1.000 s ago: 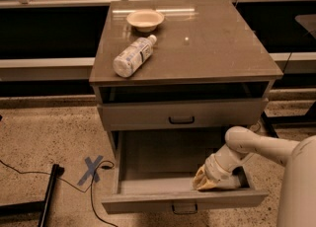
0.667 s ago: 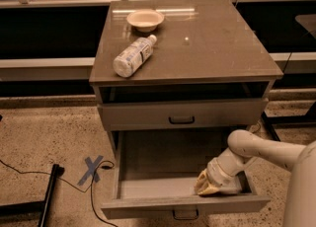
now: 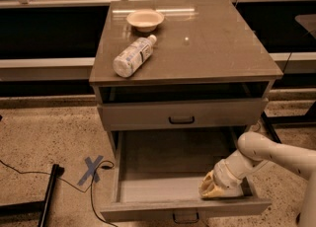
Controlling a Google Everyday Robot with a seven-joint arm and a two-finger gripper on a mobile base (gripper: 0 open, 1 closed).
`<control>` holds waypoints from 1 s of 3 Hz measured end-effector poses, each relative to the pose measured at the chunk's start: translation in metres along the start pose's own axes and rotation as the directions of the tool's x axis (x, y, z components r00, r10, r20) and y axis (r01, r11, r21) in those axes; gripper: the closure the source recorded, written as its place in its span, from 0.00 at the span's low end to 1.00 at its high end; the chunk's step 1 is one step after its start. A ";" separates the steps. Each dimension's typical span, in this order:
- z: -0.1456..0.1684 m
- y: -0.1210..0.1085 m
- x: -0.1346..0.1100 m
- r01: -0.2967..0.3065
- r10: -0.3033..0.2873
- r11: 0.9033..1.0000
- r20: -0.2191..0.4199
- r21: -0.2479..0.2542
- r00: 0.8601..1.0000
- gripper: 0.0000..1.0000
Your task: Open middle drawer
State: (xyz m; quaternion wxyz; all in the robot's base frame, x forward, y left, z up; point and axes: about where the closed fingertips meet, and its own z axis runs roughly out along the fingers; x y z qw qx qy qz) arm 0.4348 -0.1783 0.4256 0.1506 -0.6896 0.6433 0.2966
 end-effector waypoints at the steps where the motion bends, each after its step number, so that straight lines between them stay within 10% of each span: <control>1: -0.043 -0.015 -0.013 -0.010 -0.005 0.988 0.091 0.157 0.996 1.00; 2: -0.092 -0.005 -0.017 -0.053 -0.013 0.950 0.209 0.308 0.978 1.00; 3: -0.100 0.006 -0.006 -0.090 0.012 0.939 0.229 0.331 0.973 0.81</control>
Offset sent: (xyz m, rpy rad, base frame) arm 0.0174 -0.0966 0.1495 0.3554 -0.3630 -0.4414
